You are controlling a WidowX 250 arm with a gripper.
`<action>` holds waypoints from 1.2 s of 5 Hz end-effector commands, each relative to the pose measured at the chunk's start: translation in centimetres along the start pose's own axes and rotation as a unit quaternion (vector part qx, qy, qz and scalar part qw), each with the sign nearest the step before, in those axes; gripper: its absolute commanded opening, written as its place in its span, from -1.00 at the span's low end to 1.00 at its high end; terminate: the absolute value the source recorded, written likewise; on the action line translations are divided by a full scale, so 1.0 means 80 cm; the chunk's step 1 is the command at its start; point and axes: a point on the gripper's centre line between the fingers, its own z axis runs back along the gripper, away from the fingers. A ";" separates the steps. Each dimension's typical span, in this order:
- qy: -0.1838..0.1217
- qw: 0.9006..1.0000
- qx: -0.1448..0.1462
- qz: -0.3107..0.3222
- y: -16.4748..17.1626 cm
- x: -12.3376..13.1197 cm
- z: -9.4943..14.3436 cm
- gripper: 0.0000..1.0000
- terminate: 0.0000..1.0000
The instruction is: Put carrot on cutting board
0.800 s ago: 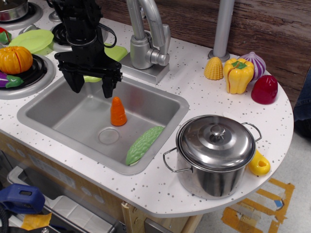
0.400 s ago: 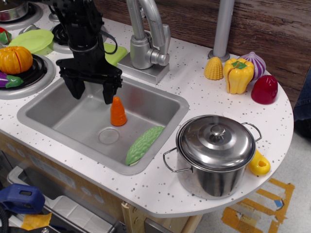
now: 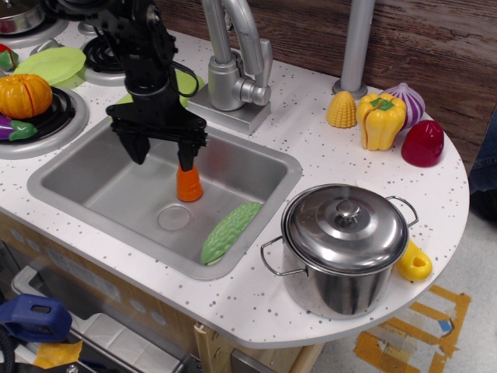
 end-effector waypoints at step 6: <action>-0.053 0.997 -0.023 -0.041 -0.001 0.041 -0.049 1.00 -1.00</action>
